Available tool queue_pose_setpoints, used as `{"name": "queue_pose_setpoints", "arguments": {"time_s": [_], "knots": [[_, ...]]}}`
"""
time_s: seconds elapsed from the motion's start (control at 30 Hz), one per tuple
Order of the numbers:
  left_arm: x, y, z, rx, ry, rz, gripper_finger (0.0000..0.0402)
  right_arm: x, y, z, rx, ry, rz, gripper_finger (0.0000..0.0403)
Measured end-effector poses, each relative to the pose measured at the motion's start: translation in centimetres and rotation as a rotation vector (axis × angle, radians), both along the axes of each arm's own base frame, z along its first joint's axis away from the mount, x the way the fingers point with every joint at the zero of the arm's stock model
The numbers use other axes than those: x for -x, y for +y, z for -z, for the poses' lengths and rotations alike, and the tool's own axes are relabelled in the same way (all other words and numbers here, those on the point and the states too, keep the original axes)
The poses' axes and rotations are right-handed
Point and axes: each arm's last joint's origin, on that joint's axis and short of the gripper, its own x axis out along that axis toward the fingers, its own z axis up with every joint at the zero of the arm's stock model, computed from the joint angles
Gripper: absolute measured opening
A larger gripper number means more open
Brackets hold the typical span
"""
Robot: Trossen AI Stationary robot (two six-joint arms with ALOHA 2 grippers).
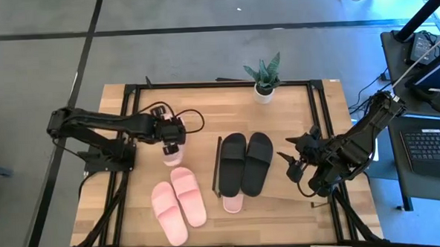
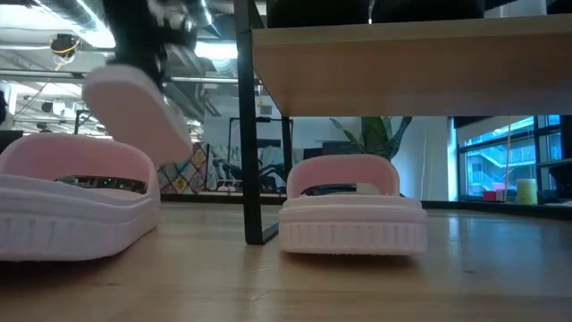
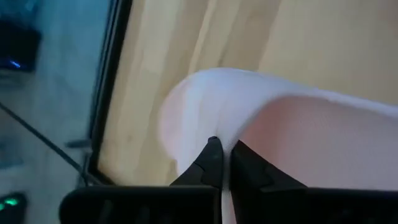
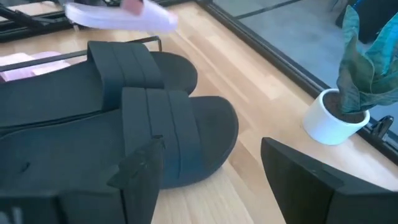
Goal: Pick and place slides into the shelf
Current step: Put the top pink slipper under the shelf
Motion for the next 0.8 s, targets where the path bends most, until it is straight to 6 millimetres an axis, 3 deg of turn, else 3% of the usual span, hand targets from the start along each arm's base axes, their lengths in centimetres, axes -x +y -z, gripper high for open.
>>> {"name": "queue_pose_setpoints", "arguments": {"time_s": [0.17, 0.43, 0.63, 0.8], "knots": [[-0.3, -3.3, -4.6, 0.158, -0.160, -0.002, 0.0002, 0.0, 0.0, 0.1, -0.018, 0.021, -0.010, 0.0265], [0.0, -11.2, -10.1, 0.358, -0.461, 0.097, 0.0002, 0.1, 0.2, 0.2, -0.067, 0.096, -0.056, 0.0265], [0.6, -17.3, -10.4, 0.525, -0.545, 0.061, 0.0002, 0.2, 0.4, 0.4, -0.101, 0.166, -0.109, 0.0265], [-2.1, -23.4, -8.8, 0.666, -0.662, 0.112, 0.0002, 0.3, 0.6, 0.4, -0.099, 0.182, -0.133, 0.0265]]}}
